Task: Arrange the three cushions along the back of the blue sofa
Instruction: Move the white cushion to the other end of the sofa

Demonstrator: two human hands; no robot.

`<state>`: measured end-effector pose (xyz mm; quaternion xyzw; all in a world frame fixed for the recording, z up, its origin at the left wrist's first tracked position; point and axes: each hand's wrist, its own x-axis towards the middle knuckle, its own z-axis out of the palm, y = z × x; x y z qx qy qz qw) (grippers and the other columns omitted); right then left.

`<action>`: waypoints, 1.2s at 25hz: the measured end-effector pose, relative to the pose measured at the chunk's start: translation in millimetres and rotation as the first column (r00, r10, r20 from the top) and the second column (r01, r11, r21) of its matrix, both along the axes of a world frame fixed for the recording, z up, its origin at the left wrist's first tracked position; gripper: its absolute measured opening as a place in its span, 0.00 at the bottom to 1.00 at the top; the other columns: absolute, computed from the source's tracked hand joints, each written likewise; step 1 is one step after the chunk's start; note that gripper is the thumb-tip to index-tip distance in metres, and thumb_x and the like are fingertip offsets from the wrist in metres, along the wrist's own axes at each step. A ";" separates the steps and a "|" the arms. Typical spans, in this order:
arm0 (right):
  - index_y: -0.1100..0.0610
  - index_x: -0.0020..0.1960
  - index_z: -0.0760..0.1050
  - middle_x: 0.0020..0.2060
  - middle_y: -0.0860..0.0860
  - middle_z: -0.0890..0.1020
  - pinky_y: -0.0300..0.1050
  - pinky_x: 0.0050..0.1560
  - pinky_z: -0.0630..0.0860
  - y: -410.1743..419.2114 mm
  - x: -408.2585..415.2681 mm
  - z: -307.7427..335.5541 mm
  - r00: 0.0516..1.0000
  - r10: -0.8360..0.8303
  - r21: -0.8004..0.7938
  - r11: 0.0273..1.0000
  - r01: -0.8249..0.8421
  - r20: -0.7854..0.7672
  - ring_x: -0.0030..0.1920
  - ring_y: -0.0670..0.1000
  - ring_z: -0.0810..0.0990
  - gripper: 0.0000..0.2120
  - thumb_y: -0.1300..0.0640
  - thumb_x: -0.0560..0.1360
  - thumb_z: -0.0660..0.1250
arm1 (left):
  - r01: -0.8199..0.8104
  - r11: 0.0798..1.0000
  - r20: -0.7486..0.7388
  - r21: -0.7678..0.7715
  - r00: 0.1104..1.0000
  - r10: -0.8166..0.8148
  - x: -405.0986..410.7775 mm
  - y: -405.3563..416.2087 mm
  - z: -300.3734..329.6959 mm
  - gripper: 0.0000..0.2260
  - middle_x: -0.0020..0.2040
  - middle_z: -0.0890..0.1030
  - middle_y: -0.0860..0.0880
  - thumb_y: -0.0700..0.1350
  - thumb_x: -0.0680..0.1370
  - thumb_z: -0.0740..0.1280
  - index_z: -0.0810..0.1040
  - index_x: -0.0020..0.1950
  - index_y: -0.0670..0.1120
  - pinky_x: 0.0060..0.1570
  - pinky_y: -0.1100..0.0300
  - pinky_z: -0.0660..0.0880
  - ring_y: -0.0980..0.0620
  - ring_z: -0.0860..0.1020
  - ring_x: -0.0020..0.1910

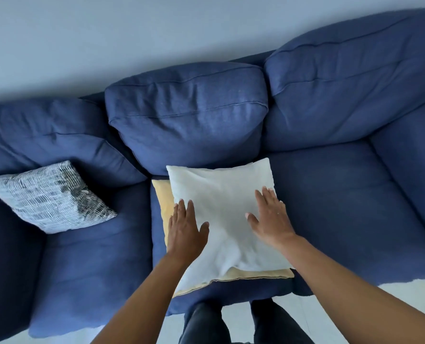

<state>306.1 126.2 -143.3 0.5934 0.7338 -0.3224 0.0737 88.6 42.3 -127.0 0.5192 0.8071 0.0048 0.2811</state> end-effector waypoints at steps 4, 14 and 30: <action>0.61 0.81 0.54 0.82 0.60 0.54 0.59 0.79 0.57 26.8 8.3 -37.1 0.999 -0.041 -0.073 0.997 0.039 -0.024 0.82 0.61 0.51 0.35 0.44 0.82 0.62 | -0.144 0.989 0.030 -0.036 0.989 0.145 4.0 21.1 -26.4 0.38 0.83 0.60 0.41 0.57 0.80 0.67 0.57 0.83 0.42 0.77 0.40 0.64 0.37 0.60 0.82; 0.52 0.64 0.73 0.60 0.46 0.81 0.53 0.62 0.77 47.4 18.6 -67.5 0.649 -0.742 -0.569 0.609 0.552 -0.165 0.59 0.53 0.81 0.41 0.28 0.60 0.75 | -0.640 0.705 0.370 -0.306 0.603 0.707 -11.7 33.5 -43.6 0.29 0.62 0.82 0.48 0.55 0.71 0.80 0.75 0.67 0.48 0.59 0.48 0.79 0.45 0.81 0.57; 0.52 0.52 0.82 0.41 0.41 0.89 0.43 0.46 0.82 14.9 92.9 113.6 0.464 -0.702 -0.472 0.709 0.524 -0.540 0.45 0.45 0.88 0.19 0.45 0.67 0.81 | -0.537 0.826 0.750 -0.172 0.472 0.464 40.0 18.1 70.5 0.14 0.47 0.90 0.56 0.44 0.70 0.80 0.85 0.54 0.54 0.48 0.54 0.80 0.49 0.86 0.52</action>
